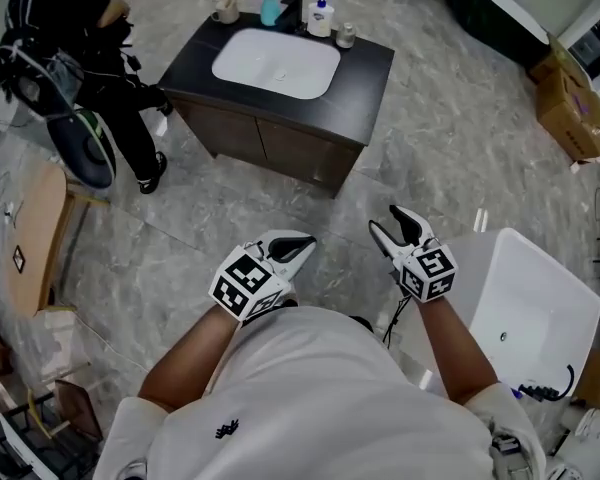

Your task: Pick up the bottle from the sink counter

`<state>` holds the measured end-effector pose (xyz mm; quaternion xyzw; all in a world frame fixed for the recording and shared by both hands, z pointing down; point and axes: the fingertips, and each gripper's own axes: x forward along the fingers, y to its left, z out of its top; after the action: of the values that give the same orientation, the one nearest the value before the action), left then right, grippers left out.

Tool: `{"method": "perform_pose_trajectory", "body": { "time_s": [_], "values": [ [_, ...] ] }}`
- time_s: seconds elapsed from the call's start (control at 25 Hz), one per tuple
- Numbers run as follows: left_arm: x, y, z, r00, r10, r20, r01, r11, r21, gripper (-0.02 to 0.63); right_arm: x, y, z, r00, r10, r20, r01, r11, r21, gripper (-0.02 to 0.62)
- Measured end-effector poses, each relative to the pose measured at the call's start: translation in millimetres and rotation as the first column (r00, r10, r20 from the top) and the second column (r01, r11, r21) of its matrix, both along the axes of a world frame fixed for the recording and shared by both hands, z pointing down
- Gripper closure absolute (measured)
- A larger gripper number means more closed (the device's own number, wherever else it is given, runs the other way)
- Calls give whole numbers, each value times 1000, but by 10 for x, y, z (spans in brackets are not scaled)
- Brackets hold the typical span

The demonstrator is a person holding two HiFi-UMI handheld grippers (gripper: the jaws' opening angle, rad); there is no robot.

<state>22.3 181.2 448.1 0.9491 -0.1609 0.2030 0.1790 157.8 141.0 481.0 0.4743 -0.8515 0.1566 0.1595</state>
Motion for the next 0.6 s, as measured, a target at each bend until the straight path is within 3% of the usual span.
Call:
{"method": "perform_pose_trajectory", "body": {
  "time_s": [0.32,0.6],
  "values": [
    [-362,-665,-27,1000,7,-7,-7,1000,23,598,-340,-889,-99,999,4,-51,-2,1000,25,341],
    [-481,-1183,-24,999,-27,-17,28,999,20,598,-409,-1631,-97,998,-7,-69,10,999,41,340]
  ]
}}
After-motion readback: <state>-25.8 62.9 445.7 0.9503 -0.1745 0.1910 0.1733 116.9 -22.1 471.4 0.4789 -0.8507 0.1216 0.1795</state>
